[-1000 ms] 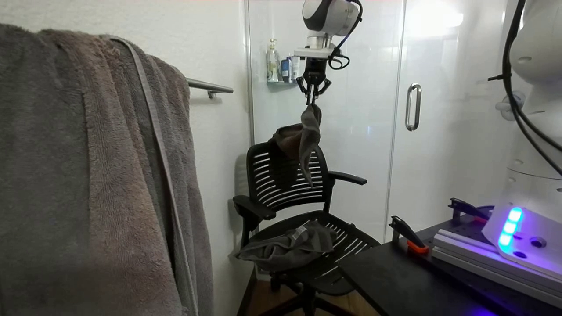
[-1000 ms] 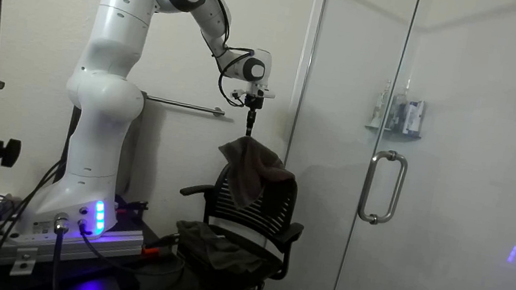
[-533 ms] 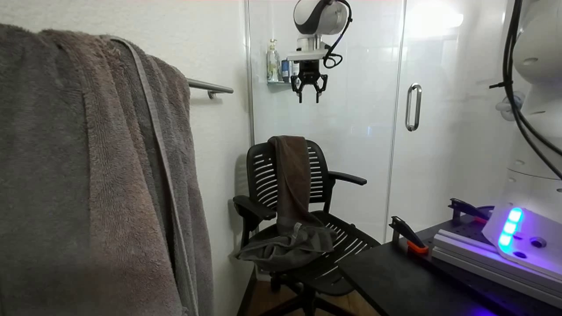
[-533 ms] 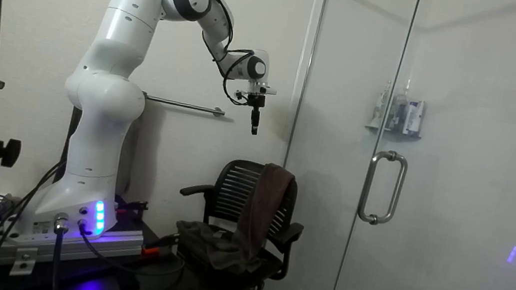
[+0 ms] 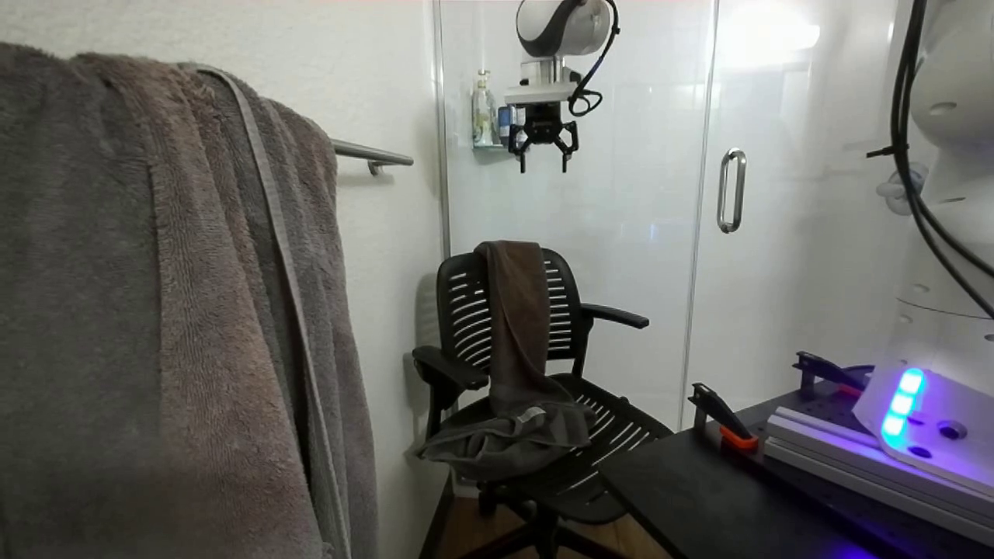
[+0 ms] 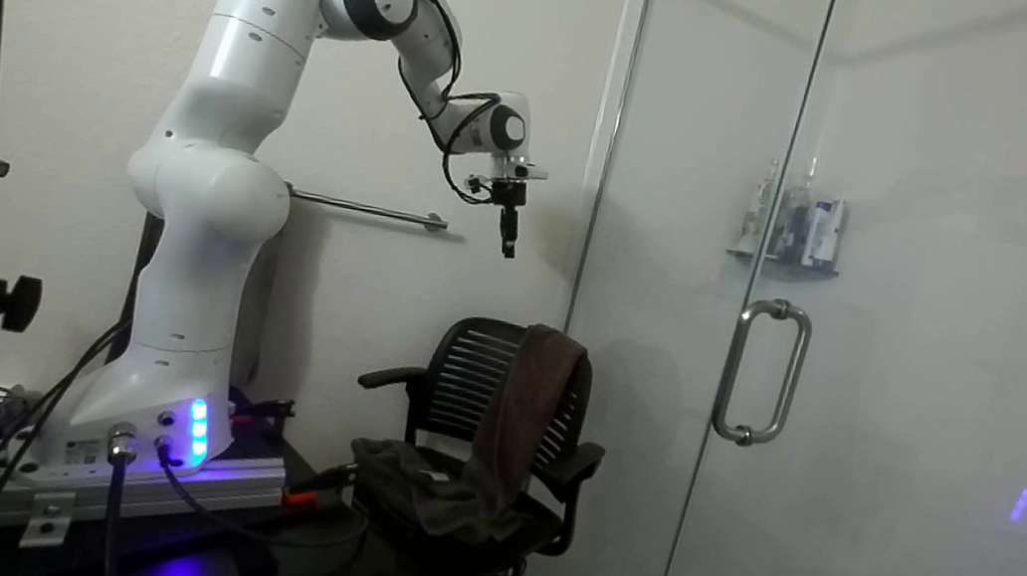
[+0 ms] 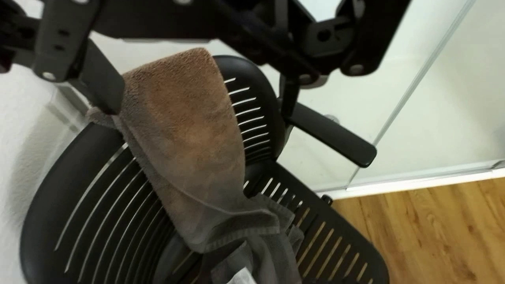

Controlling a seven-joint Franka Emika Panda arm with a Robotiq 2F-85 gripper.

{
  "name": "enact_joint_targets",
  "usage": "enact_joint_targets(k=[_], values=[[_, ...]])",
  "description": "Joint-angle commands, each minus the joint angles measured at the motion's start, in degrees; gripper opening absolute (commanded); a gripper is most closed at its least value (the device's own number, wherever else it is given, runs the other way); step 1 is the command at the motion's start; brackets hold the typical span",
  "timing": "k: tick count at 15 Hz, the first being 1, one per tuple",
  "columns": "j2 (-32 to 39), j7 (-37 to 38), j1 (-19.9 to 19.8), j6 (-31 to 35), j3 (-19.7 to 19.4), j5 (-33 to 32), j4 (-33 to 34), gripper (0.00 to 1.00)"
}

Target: Hang the brown towel on the backrest of the black chair, remove the grey towel from the rail and put it on the seat of the black chair

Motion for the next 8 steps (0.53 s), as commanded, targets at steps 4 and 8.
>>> enact_joint_targets(k=[4, 8], values=[[4.28, -20.87, -0.96, 0.5, 3.09, 19.17, 1.55, 1.0], [0.74, -29.47, 0.05, -7.79, 5.51, 26.75, -0.61, 1.0]])
